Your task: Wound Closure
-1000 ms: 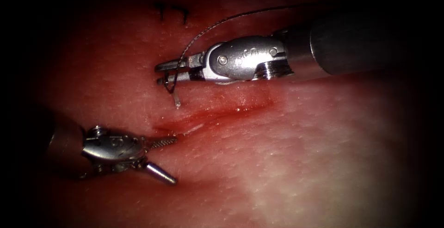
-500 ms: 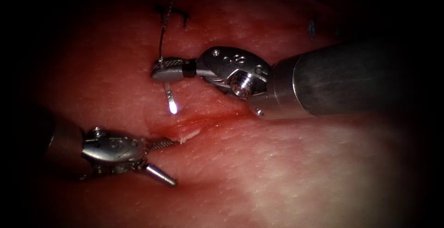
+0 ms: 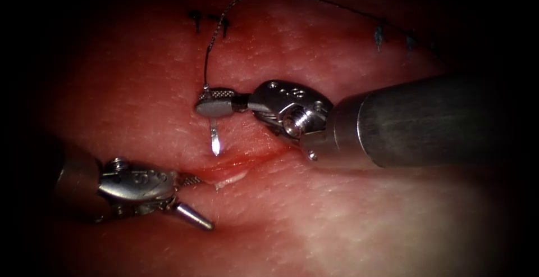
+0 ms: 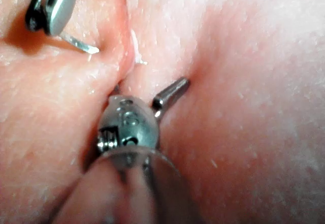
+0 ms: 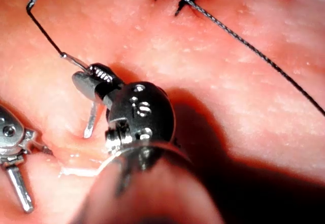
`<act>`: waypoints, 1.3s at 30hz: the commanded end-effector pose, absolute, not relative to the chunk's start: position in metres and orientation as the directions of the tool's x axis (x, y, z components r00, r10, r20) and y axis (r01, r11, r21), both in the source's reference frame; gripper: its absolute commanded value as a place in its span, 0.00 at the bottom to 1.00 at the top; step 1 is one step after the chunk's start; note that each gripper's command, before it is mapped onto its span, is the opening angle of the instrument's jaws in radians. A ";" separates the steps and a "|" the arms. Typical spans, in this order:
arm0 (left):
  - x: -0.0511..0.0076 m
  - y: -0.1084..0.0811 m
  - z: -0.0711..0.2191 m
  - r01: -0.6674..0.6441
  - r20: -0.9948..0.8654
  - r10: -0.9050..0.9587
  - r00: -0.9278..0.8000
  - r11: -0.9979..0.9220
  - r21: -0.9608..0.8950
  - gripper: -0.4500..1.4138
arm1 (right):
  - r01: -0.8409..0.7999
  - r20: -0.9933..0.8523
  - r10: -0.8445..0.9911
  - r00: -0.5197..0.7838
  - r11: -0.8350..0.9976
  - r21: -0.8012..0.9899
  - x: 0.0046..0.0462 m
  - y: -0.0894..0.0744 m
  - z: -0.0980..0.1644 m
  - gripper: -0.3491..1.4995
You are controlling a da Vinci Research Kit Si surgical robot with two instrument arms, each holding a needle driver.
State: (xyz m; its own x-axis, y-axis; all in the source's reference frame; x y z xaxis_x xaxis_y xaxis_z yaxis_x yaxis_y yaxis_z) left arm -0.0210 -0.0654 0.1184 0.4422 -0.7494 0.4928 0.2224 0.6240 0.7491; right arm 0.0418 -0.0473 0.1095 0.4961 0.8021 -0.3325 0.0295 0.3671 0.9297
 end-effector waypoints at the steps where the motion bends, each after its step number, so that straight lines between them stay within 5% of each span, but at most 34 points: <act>1: -0.0213 -0.067 0.119 0.221 0.490 -0.751 0.443 0.621 0.752 0.65 | 0.026 -0.301 0.812 0.500 0.333 0.943 0.0428 -0.048 0.110 0.00; 26: -0.0214 -0.067 0.119 0.221 0.491 -0.751 0.443 0.622 0.751 0.65 | 0.059 -0.190 0.769 0.611 0.195 0.979 0.0404 -0.051 0.110 0.00; 39: -0.0215 -0.067 0.119 0.223 0.490 -0.751 0.442 0.621 0.751 0.65 | 0.010 0.064 0.883 0.466 -0.077 0.997 0.0392 -0.048 0.114 0.00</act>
